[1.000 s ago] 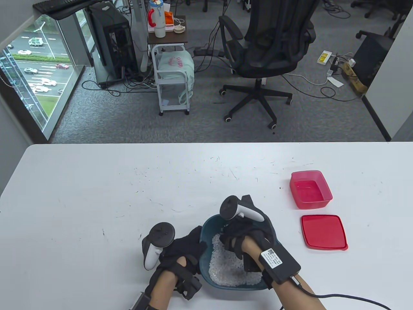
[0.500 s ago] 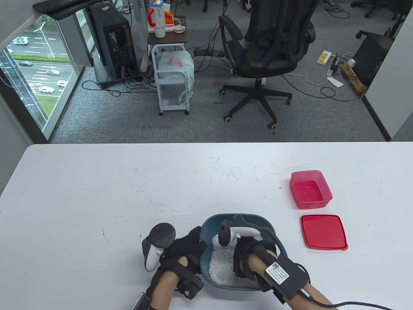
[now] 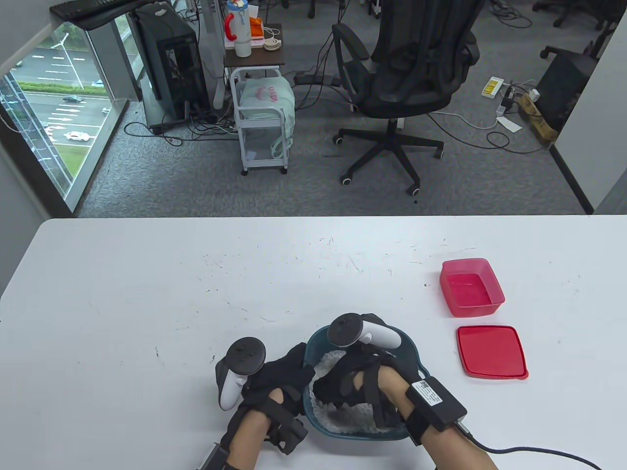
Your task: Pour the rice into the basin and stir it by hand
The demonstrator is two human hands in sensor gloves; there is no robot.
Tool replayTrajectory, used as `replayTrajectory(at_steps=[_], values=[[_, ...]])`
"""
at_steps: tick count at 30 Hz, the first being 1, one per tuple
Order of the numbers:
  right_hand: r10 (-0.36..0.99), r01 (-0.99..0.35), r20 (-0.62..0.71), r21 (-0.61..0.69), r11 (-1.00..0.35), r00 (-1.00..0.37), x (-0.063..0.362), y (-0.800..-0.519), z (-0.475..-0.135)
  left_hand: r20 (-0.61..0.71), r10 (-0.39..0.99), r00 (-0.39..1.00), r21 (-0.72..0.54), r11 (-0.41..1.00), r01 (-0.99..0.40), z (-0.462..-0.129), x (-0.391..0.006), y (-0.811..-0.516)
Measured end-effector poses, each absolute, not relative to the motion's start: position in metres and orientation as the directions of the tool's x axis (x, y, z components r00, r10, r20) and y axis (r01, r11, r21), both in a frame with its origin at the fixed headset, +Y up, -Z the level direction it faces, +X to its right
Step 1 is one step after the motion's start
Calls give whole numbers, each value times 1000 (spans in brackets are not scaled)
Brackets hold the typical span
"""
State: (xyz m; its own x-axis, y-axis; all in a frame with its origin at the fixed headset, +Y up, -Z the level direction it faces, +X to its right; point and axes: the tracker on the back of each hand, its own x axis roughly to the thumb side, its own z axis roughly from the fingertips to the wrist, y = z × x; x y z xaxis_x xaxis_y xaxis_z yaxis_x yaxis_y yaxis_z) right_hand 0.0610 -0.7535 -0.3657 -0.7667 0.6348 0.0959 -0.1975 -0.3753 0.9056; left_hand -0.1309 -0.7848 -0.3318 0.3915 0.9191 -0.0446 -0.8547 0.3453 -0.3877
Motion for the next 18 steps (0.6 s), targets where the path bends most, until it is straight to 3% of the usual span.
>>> replayTrajectory(at_steps=[4, 6, 10, 14, 18], values=[[533, -238, 97, 817, -525, -841, 66, -750, -376, -37, 918, 395, -388, 351, -852, -331, -131, -784], [408, -168, 142, 755, -634, -902, 68, -746, -379, -35, 915, 402, -388, 358, -849, -332, -131, -784], [186, -18, 164, 701, -713, -969, 74, -742, -378, -38, 916, 399, -388, 355, -851, -332, -131, -784], [-36, 149, 171, 717, -681, -985, 84, -744, -372, -40, 914, 404, -380, 360, -852, -332, -131, -784], [-34, 193, 218, 770, -608, -975, 85, -748, -358, -43, 912, 407, -371, 364, -855, -332, -131, -783]])
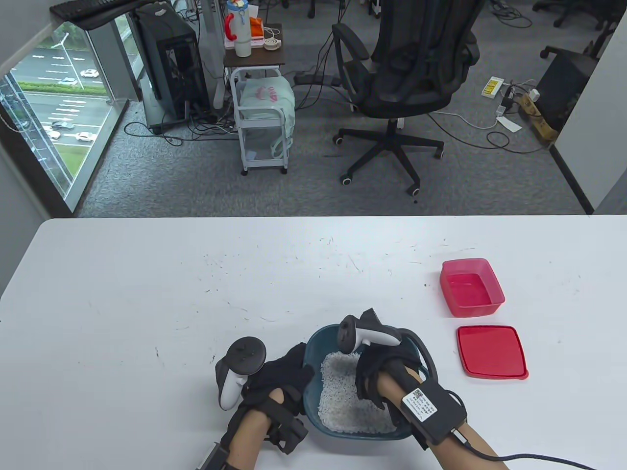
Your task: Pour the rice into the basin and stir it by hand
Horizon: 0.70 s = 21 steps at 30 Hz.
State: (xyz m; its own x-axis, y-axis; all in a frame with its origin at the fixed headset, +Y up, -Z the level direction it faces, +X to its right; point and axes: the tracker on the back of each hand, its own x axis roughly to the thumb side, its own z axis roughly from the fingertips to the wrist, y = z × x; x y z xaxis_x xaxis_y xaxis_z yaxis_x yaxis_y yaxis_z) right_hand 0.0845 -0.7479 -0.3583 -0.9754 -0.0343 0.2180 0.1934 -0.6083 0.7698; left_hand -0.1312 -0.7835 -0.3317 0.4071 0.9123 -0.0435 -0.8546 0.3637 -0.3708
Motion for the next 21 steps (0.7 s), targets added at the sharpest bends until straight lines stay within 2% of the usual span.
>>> replayTrajectory(at_steps=[4, 8, 10, 13, 15, 21], values=[[5, 225, 267, 822, -523, -964, 79, -755, -347, -49, 911, 409, -362, 366, -857, -331, -131, -784], [314, 120, 268, 899, -421, -911, 70, -759, -337, -51, 912, 408, -359, 364, -859, -331, -131, -784], [410, 78, 259, 910, -408, -875, 67, -757, -338, -51, 911, 409, -359, 365, -859, -331, -131, -784], [614, -46, 146, 957, -285, -775, 61, -760, -341, -47, 915, 401, -369, 357, -858, -331, -131, -784], [635, -107, 100, 954, -279, -766, 59, -761, -349, -44, 914, 402, -370, 359, -857, -331, -131, -784], [574, -232, 88, 857, -460, -814, 62, -752, -378, -36, 917, 396, -379, 354, -855, -331, -131, -784]])
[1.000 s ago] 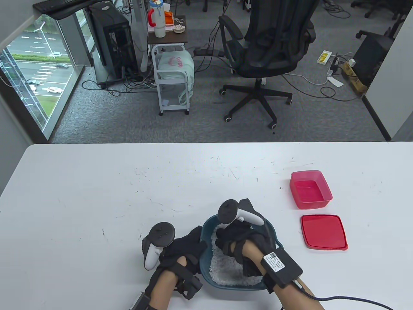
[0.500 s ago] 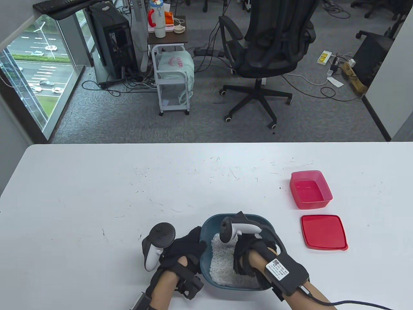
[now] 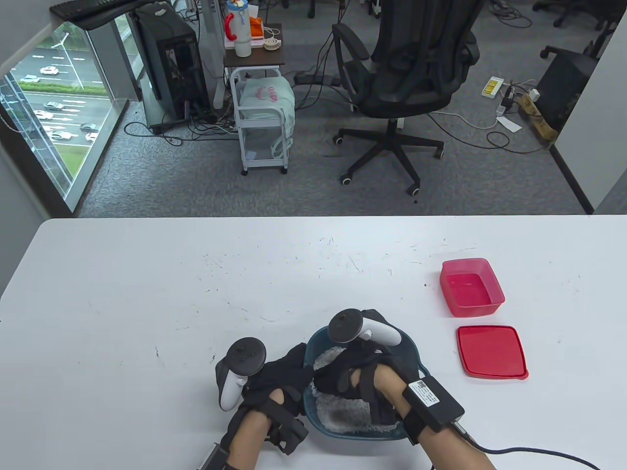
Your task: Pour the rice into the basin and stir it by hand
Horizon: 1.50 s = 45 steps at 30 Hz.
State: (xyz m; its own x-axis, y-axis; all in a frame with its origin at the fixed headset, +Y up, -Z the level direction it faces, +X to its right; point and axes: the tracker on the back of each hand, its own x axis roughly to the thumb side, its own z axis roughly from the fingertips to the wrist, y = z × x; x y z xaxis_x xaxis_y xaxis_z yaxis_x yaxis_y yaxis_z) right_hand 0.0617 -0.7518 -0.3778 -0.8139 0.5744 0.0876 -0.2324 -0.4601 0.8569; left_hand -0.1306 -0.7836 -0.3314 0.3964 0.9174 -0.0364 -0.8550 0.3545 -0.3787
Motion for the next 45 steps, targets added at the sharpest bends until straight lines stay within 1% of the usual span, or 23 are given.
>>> replayTrajectory(at_steps=[3, 6, 8, 10, 12, 13, 15, 17, 20, 22, 23, 26, 28, 30, 31, 32, 34, 38, 39, 40, 41, 45], values=[[477, -233, 96, 778, -584, -874, 67, -748, -386, -28, 914, 405, -379, 366, -850, -332, -130, -783], [321, -138, 126, 716, -684, -939, 72, -744, -386, -29, 914, 405, -377, 365, -851, -332, -131, -784], [174, -27, 144, 688, -726, -974, 76, -742, -384, -31, 914, 405, -374, 366, -852, -331, -131, -784], [47, 80, 164, 690, -720, -985, 79, -743, -383, -33, 912, 408, -371, 368, -853, -331, -131, -784], [-40, 154, 176, 705, -692, -984, 82, -745, -378, -34, 911, 411, -367, 372, -853, -331, -131, -784], [-73, 188, 187, 730, -657, -980, 83, -747, -374, -35, 910, 413, -365, 373, -853, -331, -131, -783], [-75, 214, 218, 734, -644, -973, 83, -749, -368, -39, 911, 412, -359, 372, -856, -331, -131, -784], [-63, 227, 237, 766, -602, -969, 81, -751, -361, -40, 910, 413, -357, 374, -856, -331, -131, -784], [11, 210, 250, 833, -512, -968, 79, -758, -351, -44, 910, 413, -353, 372, -858, -331, -130, -784], [124, 173, 257, 870, -462, -958, 77, -762, -347, -45, 909, 414, -350, 373, -859, -331, -130, -784], [226, 137, 253, 893, -429, -941, 75, -764, -345, -45, 909, 413, -351, 373, -859, -331, -130, -784], [391, 66, 236, 914, -401, -890, 72, -765, -345, -46, 910, 412, -352, 372, -859, -331, -130, -784], [520, -5, 186, 939, -343, -834, 71, -765, -348, -45, 910, 412, -352, 372, -859, -331, -130, -784], [623, -74, 119, 959, -275, -773, 69, -767, -350, -40, 910, 413, -356, 373, -857, -331, -130, -784], [653, -104, 85, 964, -245, -753, 67, -767, -352, -38, 910, 412, -358, 373, -856, -331, -130, -784], [659, -119, 72, 964, -240, -749, 67, -766, -353, -36, 911, 411, -360, 372, -856, -331, -130, -784], [665, -155, 69, 950, -271, -743, 66, -762, -359, -30, 912, 410, -364, 372, -854, -331, -130, -784], [607, -230, 64, 890, -394, -792, 68, -756, -374, -26, 913, 406, -371, 368, -853, -331, -130, -783], [578, -254, 60, 857, -447, -814, 71, -754, -377, -22, 912, 409, -371, 372, -851, -331, -130, -782], [529, -251, 72, 821, -514, -846, 73, -752, -379, -19, 910, 414, -369, 378, -849, -331, -130, -782], [496, -236, 84, 804, -547, -864, 75, -750, -380, -19, 909, 417, -369, 381, -848, -331, -130, -782], [270, -97, 120, 735, -671, -955, 84, -744, -380, -27, 911, 411, -368, 374, -851, -332, -131, -783]])
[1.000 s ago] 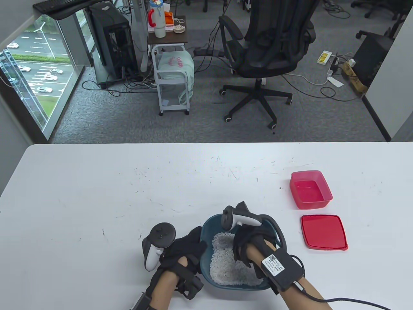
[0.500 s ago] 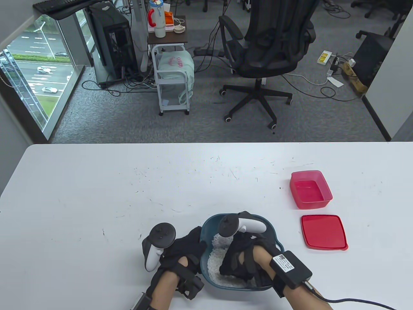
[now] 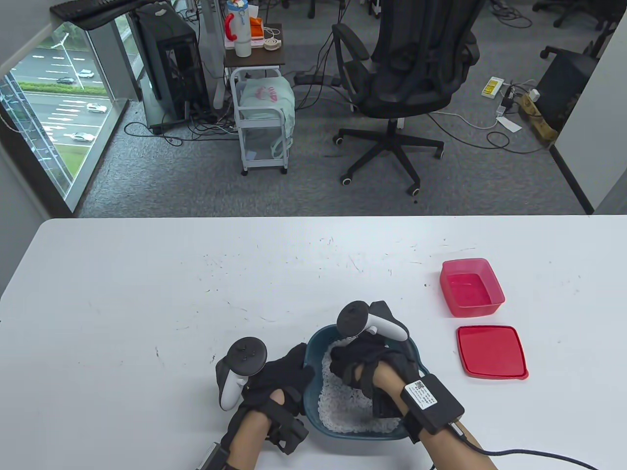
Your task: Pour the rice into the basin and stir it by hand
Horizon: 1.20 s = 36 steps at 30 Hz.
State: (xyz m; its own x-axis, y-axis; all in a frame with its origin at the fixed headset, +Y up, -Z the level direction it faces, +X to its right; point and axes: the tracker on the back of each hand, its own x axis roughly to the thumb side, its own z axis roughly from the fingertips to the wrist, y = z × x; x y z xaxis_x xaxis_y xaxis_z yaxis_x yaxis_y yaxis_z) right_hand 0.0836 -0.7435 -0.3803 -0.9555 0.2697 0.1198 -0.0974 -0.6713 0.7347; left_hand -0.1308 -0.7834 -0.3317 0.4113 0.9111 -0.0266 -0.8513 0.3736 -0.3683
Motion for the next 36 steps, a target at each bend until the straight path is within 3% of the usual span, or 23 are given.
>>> replayTrajectory(at_steps=[2, 6, 10, 13, 19, 21, 24, 27, 36], values=[[134, -8, 118, 723, -691, -984, 88, -743, -379, -22, 906, 422, -363, 386, -848, -331, -130, -783], [-14, 119, 147, 731, -672, -989, 91, -744, -373, -29, 908, 419, -359, 381, -852, -331, -130, -783], [-35, 186, 207, 781, -596, -978, 86, -754, -359, -32, 907, 420, -353, 383, -854, -331, -130, -782], [20, 199, 243, 838, -509, -970, 83, -760, -348, -39, 907, 418, -348, 380, -857, -331, -130, -782], [434, 76, 258, 916, -394, -863, 73, -760, -339, -41, 905, 422, -342, 385, -857, -330, -131, -783], [570, 8, 205, 945, -328, -796, 70, -758, -337, -42, 907, 419, -342, 381, -859, -330, -131, -783], [663, -36, 154, 964, -264, -733, 64, -761, -338, -33, 906, 422, -346, 386, -855, -331, -130, -782], [676, -100, 106, 961, -258, -729, 62, -761, -346, -21, 906, 422, -355, 388, -851, -331, -130, -782], [521, -252, 87, 800, -544, -849, 72, -749, -378, 1, 903, 430, -364, 401, -841, -331, -130, -782]])
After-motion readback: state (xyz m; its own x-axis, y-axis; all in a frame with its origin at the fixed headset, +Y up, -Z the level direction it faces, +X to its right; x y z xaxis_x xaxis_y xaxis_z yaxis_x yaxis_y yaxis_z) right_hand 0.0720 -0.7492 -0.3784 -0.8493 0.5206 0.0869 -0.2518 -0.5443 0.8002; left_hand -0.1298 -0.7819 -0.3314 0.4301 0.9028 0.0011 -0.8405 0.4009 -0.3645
